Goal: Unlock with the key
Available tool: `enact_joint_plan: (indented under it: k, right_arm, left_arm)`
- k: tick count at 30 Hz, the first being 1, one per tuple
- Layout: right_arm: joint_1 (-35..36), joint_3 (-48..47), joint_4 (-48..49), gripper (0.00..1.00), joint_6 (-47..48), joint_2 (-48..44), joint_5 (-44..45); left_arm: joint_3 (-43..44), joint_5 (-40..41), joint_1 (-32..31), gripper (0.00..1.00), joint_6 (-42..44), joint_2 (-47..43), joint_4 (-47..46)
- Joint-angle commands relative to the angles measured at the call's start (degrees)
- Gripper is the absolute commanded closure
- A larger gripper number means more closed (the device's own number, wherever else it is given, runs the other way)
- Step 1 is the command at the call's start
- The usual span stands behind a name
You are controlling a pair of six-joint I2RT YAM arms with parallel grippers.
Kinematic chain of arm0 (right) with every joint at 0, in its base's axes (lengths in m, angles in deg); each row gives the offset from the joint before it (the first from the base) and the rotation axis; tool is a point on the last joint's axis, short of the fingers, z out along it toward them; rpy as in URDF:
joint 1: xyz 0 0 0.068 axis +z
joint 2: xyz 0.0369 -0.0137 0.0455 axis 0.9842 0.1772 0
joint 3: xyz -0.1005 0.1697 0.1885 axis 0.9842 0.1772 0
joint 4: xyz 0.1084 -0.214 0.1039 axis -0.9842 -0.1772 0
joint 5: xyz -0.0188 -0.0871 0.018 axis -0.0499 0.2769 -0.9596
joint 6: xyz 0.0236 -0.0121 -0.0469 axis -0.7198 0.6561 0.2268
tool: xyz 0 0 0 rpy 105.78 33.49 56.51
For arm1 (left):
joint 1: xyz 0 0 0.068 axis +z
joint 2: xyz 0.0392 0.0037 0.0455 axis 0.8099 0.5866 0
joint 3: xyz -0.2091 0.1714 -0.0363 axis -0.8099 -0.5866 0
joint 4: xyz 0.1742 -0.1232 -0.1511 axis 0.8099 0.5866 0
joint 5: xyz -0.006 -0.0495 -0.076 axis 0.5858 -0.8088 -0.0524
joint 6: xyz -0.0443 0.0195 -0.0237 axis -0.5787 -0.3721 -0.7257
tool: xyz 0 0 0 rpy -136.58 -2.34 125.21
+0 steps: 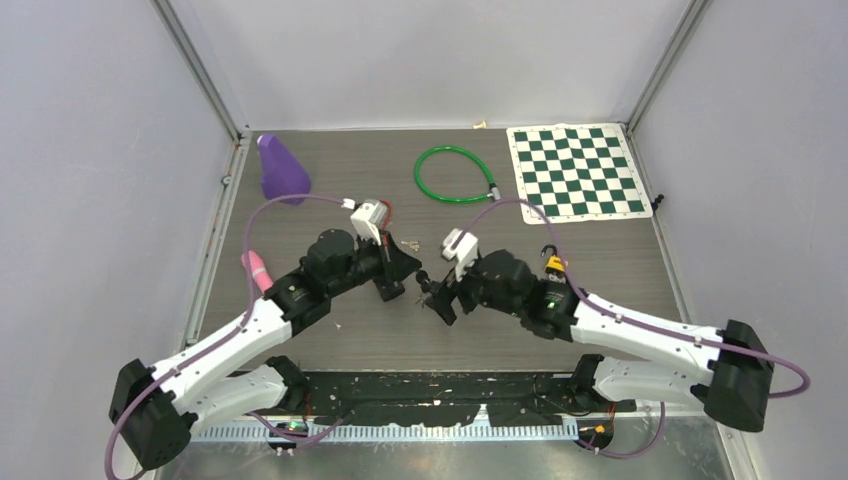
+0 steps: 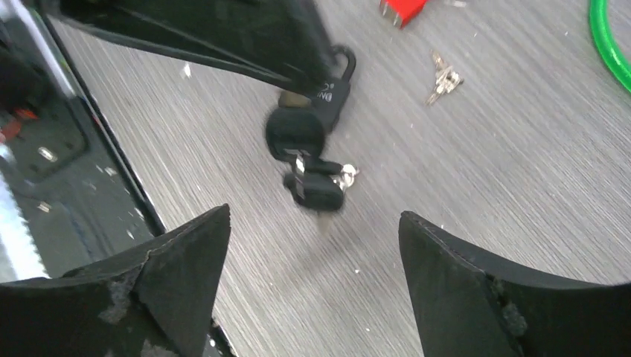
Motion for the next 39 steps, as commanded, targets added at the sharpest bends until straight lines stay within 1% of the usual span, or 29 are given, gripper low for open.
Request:
enact_joint_plan:
  k: [1, 2, 3, 4, 5, 6, 7, 12, 13, 17, 18, 19, 22, 24, 28, 34, 39]
  right_arm:
    - [-10.49, 1.90, 10.20, 0.09, -9.27, -7.03, -16.11]
    - [-12.87, 3.38, 12.08, 0.08, -11.14, -8.58, -19.17]
    - [-17.26, 4.17, 17.11, 0.09, -15.18, -9.20, -25.17]
    - [-19.07, 5.93, 19.93, 0.09, -17.17, -10.31, -27.74]
    - [-21.80, 6.72, 26.20, 0.10, -21.06, -10.69, -32.34]
    - [-22.70, 7.60, 28.87, 0.10, -22.58, -11.10, -35.47]
    - [-23.74, 7.77, 33.59, 0.12, -25.12, -11.21, -36.63]
    - [-24.19, 7.89, 49.03, 0.20, -32.18, -8.29, -43.46]
    - [-24.15, 7.83, 50.35, 0.21, -32.79, -7.12, -43.92]
    - [-24.18, 7.92, 58.43, 0.31, -37.23, -3.94, -46.73]
    - [-24.20, 8.02, 60.80, 0.35, -38.62, -3.50, -47.31]
    - [-24.16, 8.05, 61.46, 0.37, -39.00, -2.84, -47.65]
    - [-24.10, 8.42, 62.50, 0.47, -39.68, -2.08, -48.01]
    - [-24.12, 8.80, 62.99, 0.51, -40.00, -2.01, -48.12]
    - [-24.12, 9.24, 62.32, 0.55, -39.81, -2.06, -48.19]
    - [-24.14, 9.34, 62.92, 0.61, -40.21, -1.29, -48.57]
    - [-24.17, 9.19, 63.30, 0.66, -40.38, -0.90, -48.67]
  left_arm:
    - [4.42, 5.20, -0.13, 1.00, 13.84, -4.51, 3.98]
    - [4.74, 4.74, -0.13, 1.00, 15.80, -5.33, 4.12]
    - [4.90, 3.85, -0.13, 1.00, 17.69, -6.05, 3.76]
    - [4.88, 2.99, -0.13, 1.00, 19.51, -7.11, 3.25]
    - [4.72, 1.68, -0.13, 1.00, 20.96, -7.96, 2.24]
    - [4.43, 0.36, -0.13, 1.00, 22.14, -9.16, 1.13]
    - [3.91, -1.08, -0.15, 1.00, 22.74, -10.63, -1.23]
    - [1.18, -9.34, -0.13, 1.00, 17.64, -12.98, -10.92]
    - [0.76, -10.54, -0.13, 1.00, 16.08, -13.05, -12.56]
    - [-0.30, -12.18, -0.08, 1.00, 10.58, -12.99, -17.20]
    - [-0.42, -12.28, -0.04, 1.00, 9.25, -12.91, -18.11]
    - [-0.50, -12.53, -0.04, 1.00, 8.14, -12.75, -19.21]
    - [-1.14, -12.98, 0.04, 1.00, 4.64, -12.53, -22.83]
    - [-1.31, -12.81, 0.24, 1.00, 3.13, -12.54, -23.70]
    - [-1.99, -12.06, 0.81, 1.00, 0.74, -12.63, -25.53]
    - [-2.01, -13.00, 0.84, 1.00, -1.68, -11.70, -27.53]
    - [-1.86, -13.38, 0.84, 1.00, -2.56, -10.90, -28.64]
